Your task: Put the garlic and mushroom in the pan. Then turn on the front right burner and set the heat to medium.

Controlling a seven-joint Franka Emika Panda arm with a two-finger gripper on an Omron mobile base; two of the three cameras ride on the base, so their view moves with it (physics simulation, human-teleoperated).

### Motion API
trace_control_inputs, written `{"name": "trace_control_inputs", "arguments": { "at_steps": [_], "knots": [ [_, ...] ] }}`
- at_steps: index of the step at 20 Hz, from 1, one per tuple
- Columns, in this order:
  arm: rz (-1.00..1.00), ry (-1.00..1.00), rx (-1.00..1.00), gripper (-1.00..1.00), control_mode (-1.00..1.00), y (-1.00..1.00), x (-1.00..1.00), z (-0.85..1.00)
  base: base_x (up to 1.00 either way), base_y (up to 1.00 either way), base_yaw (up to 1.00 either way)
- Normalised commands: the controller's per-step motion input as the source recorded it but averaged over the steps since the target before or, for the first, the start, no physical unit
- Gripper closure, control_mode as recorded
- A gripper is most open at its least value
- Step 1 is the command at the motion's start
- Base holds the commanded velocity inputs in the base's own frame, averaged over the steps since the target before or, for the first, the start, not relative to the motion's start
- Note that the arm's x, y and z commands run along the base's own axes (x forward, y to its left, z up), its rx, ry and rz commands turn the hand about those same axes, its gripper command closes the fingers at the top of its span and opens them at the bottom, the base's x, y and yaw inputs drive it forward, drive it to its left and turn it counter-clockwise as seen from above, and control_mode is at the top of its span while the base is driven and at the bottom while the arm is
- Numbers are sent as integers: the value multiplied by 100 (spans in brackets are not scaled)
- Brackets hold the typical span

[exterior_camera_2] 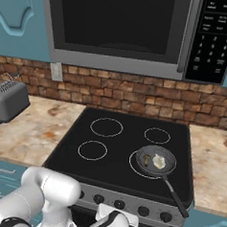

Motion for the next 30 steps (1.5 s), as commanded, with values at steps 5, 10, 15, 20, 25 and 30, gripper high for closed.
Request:
{"name": "trace_control_inputs", "arguments": {
  "at_steps": [5,10,15,20,25,30],
  "knots": [
    [0,0,0,-100,-100,0,0,0,0,0,0],
    [0,0,0,100,-100,0,0,0,0,0,0],
    [0,0,0,100,-100,0,0,0,0,0,0],
    [0,0,-2,100,-100,0,0,-7,0,0,0],
    [0,-7,-20,100,-100,0,0,-3,0,0,0],
    [0,-9,-20,100,-100,0,0,0,0,0,0]
  ]
}}
